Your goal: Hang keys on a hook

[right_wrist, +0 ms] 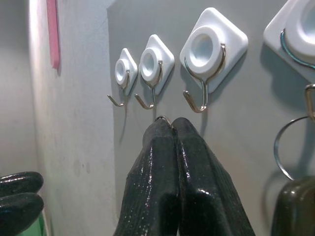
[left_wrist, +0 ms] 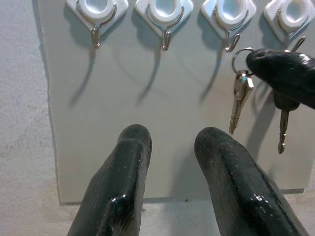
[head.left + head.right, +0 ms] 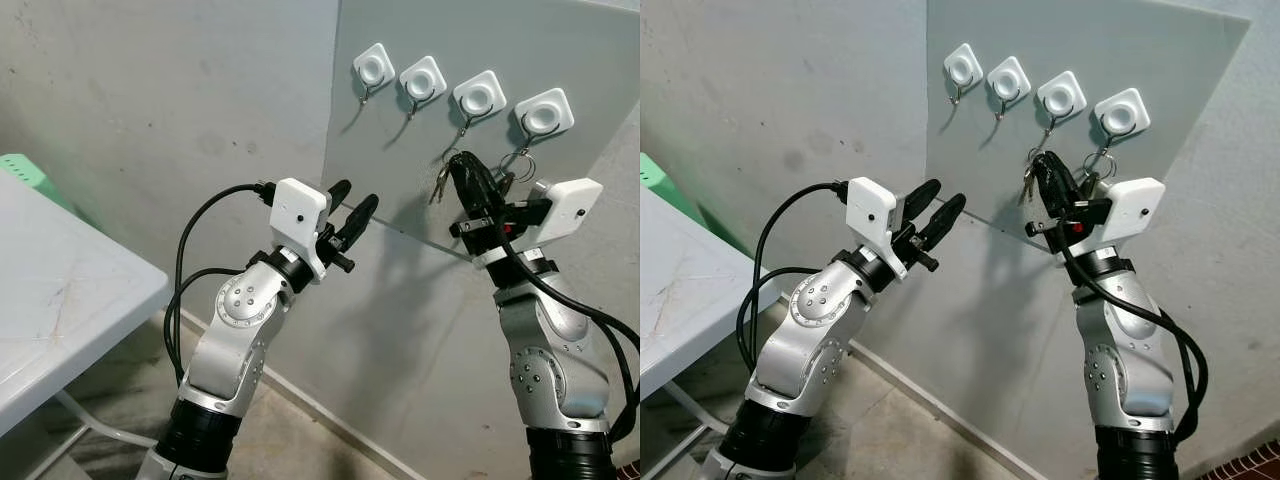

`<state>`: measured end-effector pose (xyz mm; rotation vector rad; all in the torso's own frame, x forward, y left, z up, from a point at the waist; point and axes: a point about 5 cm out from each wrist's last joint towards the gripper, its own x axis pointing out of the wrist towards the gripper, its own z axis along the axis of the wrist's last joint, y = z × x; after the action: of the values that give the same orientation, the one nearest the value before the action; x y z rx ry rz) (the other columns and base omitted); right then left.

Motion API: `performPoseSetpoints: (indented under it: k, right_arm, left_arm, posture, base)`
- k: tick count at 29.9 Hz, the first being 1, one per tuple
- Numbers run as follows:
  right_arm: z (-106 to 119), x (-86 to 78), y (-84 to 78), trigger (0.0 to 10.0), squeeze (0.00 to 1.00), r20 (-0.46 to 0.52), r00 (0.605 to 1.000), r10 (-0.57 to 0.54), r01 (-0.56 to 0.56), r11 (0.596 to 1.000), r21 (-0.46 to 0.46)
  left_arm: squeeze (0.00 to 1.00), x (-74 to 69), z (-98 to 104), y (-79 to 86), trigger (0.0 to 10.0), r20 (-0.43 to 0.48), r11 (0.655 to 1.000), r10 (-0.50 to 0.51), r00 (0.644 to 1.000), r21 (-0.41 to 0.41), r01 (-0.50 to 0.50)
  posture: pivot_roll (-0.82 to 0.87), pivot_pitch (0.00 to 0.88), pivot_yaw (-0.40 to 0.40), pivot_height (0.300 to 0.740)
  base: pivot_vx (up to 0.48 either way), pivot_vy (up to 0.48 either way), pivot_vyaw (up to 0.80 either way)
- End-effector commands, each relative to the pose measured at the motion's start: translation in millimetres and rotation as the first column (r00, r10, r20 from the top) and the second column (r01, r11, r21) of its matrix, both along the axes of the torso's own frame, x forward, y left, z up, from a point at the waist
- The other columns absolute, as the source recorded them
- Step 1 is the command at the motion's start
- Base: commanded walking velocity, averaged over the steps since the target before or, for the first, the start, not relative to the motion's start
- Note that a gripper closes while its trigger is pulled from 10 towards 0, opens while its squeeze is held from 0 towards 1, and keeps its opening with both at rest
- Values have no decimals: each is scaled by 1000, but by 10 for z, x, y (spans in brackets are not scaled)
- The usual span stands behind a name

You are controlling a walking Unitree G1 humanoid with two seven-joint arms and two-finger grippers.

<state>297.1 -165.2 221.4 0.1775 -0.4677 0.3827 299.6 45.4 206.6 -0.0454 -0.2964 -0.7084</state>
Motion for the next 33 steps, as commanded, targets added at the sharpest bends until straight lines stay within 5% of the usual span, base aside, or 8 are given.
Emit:
performPoseSetpoints:
  k: [1,33]
  right_arm:
    - [124,-5,-2,10000,0,41,999,11,-12,1000,8]
    - [235,51,-95,10000,0,25,1000,-15,11,989,151]
  left_arm:
    - [0,-42,68,-57,10000,34,1000,-27,999,13,27]
    - [0,-93,44,-97,10000,16,999,-40,999,11,40]
  posture:
    - [59,0,-34,740]
    - [70,0,-37,740]
  base:
    - [0,0,0]
    - [0,0,0]
